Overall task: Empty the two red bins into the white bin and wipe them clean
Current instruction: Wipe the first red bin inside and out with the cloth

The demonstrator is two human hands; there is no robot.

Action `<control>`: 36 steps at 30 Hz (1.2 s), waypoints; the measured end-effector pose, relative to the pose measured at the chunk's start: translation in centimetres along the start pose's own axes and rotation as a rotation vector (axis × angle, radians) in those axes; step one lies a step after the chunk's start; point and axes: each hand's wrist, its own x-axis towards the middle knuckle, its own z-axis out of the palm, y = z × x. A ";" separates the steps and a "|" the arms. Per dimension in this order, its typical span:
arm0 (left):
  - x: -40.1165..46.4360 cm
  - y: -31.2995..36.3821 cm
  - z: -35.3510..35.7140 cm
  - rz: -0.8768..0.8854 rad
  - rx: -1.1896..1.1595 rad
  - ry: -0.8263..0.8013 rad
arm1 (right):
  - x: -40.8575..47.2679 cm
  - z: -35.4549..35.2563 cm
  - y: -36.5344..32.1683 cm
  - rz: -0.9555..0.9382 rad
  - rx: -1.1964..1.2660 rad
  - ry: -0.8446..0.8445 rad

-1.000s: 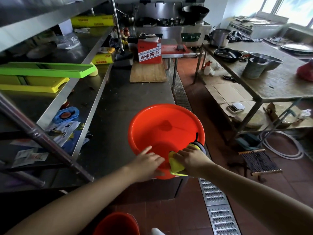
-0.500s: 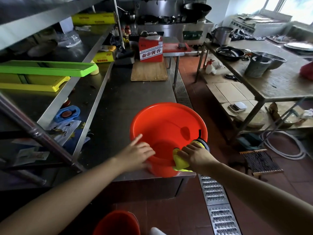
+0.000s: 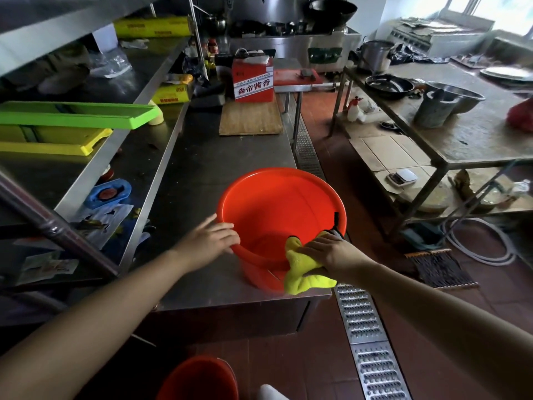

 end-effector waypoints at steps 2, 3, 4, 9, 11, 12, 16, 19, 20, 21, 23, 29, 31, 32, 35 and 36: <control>0.7 0.5 -0.4 0.006 0.046 -0.063 | 0.2 -0.2 0.4 -0.001 0.000 -0.012; 1.2 1.5 -0.5 0.030 0.055 -0.080 | 0.4 -0.4 0.3 0.005 0.002 -0.017; 1.7 2.9 -0.5 0.059 0.053 -0.091 | 0.6 -0.5 0.2 0.005 -0.003 -0.016; 4.5 10.7 0.1 -0.044 -0.181 -0.055 | 1.8 -0.3 -1.2 -0.006 -0.040 -0.005; 4.5 10.4 0.1 -0.059 -0.206 -0.017 | 1.2 -0.2 -0.5 -0.004 0.002 -0.028; 4.1 9.3 0.1 -0.049 -0.195 -0.015 | 0.8 -0.2 0.3 0.011 0.040 -0.043; 2.3 2.4 -0.5 -0.102 -0.071 -0.098 | -0.2 -0.9 3.6 0.026 0.083 -0.083; 3.0 0.2 -1.2 -0.148 0.025 -0.237 | 0.7 -0.9 4.1 0.026 0.064 -0.194; 3.4 0.6 -1.1 -0.126 0.052 -0.257 | 1.0 -0.9 4.1 0.053 0.062 -0.268; 3.8 1.6 -0.8 -0.087 0.071 -0.257 | 1.2 -0.8 4.1 0.086 0.055 -0.344; 4.2 4.4 0.0 -0.008 0.066 -0.214 | 1.4 -0.9 4.1 0.118 0.054 -0.424; 5.4 8.8 1.5 -0.045 -0.031 -0.067 | 1.7 -0.3 2.0 0.125 0.069 -0.445; 5.1 6.7 1.1 -0.053 -0.061 -0.064 | 1.3 -0.5 2.8 0.144 0.120 -0.423; 4.9 5.5 0.8 -0.063 -0.068 -0.087 | 1.1 -0.8 3.4 0.153 0.130 -0.429; 5.2 2.7 -0.3 -0.113 -0.059 -0.170 | 1.2 -1.0 4.5 0.168 0.103 -0.441; 5.5 2.4 -0.5 -0.119 -0.030 -0.201 | 1.3 -1.0 4.7 0.179 0.094 -0.452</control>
